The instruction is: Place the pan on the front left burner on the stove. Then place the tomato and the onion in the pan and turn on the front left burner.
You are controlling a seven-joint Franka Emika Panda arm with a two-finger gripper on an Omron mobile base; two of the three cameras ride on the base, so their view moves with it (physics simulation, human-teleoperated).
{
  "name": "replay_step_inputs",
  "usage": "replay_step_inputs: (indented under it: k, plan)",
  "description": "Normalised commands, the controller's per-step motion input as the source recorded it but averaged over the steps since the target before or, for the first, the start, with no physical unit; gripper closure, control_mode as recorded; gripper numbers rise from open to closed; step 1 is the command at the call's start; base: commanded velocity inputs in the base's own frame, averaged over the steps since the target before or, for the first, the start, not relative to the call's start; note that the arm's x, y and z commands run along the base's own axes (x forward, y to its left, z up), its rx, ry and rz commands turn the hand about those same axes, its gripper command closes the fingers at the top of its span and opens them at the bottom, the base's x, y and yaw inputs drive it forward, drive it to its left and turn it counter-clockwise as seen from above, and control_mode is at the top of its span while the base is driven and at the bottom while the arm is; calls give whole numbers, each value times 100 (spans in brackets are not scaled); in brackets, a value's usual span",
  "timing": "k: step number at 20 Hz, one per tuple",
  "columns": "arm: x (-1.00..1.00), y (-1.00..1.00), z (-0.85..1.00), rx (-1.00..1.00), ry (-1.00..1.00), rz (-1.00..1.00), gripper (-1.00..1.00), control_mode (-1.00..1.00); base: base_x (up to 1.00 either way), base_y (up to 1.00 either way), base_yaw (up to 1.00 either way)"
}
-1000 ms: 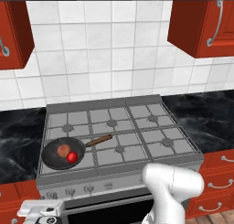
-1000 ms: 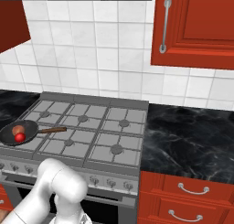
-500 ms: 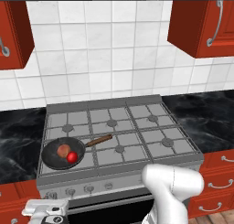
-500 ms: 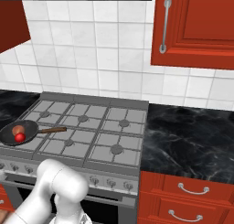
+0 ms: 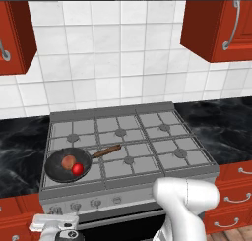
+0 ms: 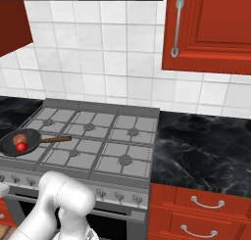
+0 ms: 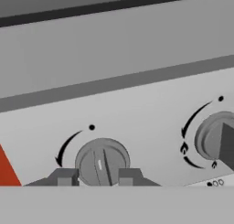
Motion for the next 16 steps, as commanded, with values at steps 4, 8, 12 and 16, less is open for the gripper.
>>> replay_step_inputs:
  k: [4,8,12,16]
  plan:
    - [41,-11,-11,11,0,0,100,-100,0,0,0]
    - [59,5,-4,0,0,0,100,-100,0,0,0]
    - [60,1,-17,-8,0,3,100,-100,0,0,0]
    - [48,0,-35,-17,-1,8,100,-100,0,0,0]
